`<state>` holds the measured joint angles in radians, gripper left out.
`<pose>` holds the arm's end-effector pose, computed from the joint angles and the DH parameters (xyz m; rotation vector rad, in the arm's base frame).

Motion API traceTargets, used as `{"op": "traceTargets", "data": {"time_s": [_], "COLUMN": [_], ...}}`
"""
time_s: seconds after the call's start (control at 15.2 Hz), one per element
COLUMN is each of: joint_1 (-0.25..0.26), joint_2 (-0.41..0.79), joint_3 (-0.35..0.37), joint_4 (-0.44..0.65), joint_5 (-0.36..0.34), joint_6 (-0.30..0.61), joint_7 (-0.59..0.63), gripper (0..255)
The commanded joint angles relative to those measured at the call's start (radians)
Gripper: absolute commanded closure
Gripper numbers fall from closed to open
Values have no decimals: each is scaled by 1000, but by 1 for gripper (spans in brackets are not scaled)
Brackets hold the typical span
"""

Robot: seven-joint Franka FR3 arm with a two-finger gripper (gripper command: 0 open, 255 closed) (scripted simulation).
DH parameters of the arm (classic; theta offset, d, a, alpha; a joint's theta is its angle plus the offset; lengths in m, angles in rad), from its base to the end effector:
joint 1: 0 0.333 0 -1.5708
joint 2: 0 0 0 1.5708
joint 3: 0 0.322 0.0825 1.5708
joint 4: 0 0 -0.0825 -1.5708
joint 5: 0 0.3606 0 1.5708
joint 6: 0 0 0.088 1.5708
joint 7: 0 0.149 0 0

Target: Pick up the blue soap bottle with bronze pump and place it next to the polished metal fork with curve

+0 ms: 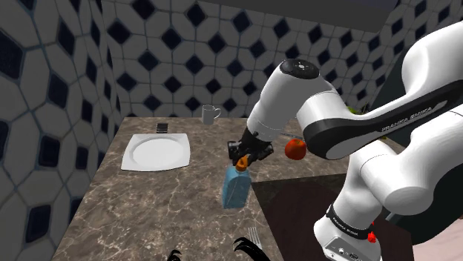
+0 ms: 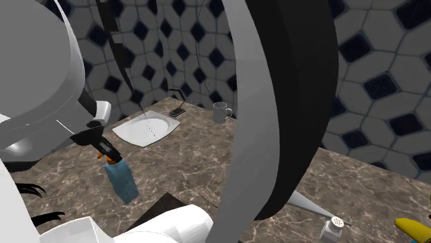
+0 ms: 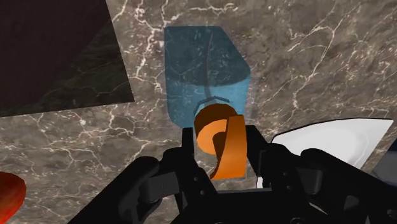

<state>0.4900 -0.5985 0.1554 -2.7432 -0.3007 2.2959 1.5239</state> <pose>0.2878 0.1912 0.3862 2.8651 -1.0686 0.5425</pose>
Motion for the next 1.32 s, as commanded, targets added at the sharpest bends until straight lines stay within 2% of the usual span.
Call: {"op": "traceTargets", "data": {"time_s": [0.0, 0.79, 1.12, 1.25], "joint_1": [-5, -62, -110, -148], "joint_2": [15, 146, 217, 254], "joint_3": [5, 45, 80, 111], "joint_4": [-22, -98, -117, -122], "joint_5": [-8, -92, -150, -182], "joint_6": [33, 234, 320, 363], "joint_7": [14, 114, 174, 206], "gripper": [255, 255, 255, 255]}}
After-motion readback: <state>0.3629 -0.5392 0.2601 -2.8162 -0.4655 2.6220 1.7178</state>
